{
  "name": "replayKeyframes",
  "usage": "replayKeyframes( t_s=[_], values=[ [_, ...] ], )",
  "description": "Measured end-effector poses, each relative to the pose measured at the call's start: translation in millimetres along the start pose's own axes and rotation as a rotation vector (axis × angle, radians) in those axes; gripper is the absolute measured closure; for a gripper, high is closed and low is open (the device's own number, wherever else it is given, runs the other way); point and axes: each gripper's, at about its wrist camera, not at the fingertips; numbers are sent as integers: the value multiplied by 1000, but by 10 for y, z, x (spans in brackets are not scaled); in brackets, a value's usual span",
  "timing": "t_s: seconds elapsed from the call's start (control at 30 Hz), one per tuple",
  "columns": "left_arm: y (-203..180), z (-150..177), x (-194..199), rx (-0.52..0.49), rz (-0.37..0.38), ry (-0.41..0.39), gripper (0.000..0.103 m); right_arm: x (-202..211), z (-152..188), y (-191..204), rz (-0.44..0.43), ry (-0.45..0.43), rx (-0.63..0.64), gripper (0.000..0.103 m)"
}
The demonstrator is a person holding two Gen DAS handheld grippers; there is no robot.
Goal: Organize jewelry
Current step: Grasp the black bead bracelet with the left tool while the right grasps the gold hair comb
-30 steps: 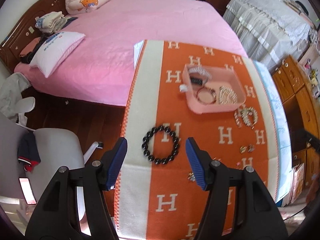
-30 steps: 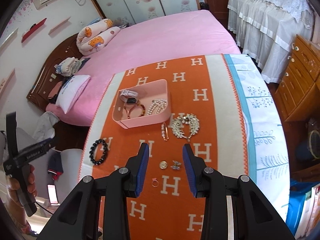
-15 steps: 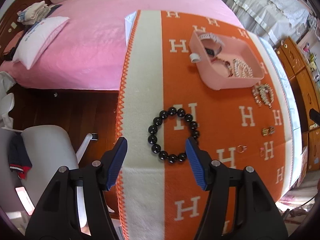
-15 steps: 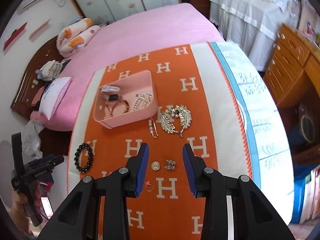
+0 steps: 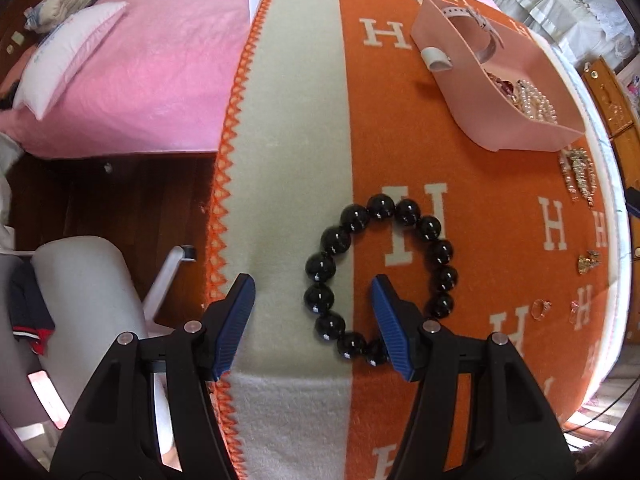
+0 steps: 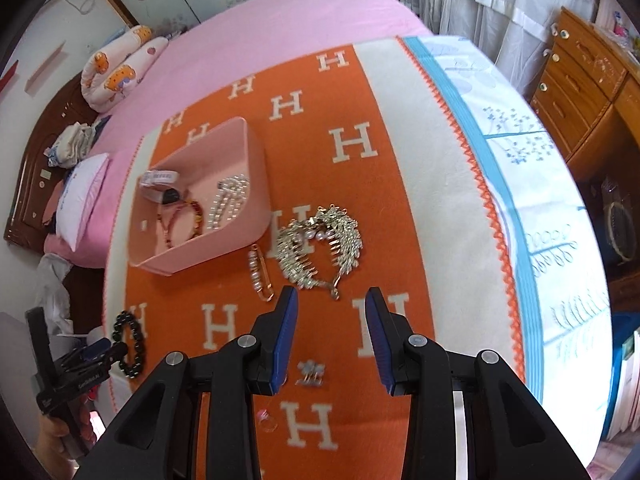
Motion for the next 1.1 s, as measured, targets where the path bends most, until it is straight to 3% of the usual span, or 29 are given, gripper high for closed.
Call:
replayKeyframes(
  t_s=[0.53,0.7,0.77,0.83,0.93,1.1],
  values=[
    [-159,-264,-105,64,-37,-26,45,-841,-454,83,30,85,124,68],
    [-152,-244,-107,88,-46,-28,45,-906,-458,186,71,53,209,68],
    [-131,-227,-111,98,-49,-26,45,-908,-437,211,83,47,233,75],
    [-129,-227,-107,101,-50,-34,54,-911,-432,216,81,43,239,77],
    [-153,-219,-85,79,-57,-48,87,-890,-429,166,56,48,218,78],
    [-262,-240,-80,55,-103,-60,91,-844,-407,93,23,63,184,78]
  ],
)
Point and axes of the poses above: each gripper's, at about its wrist camera, not at the fingertips, and x roughly against the way its jaws point, y to its left, z to its underside, and after that the axes turned 1 degree about -x, right-handed
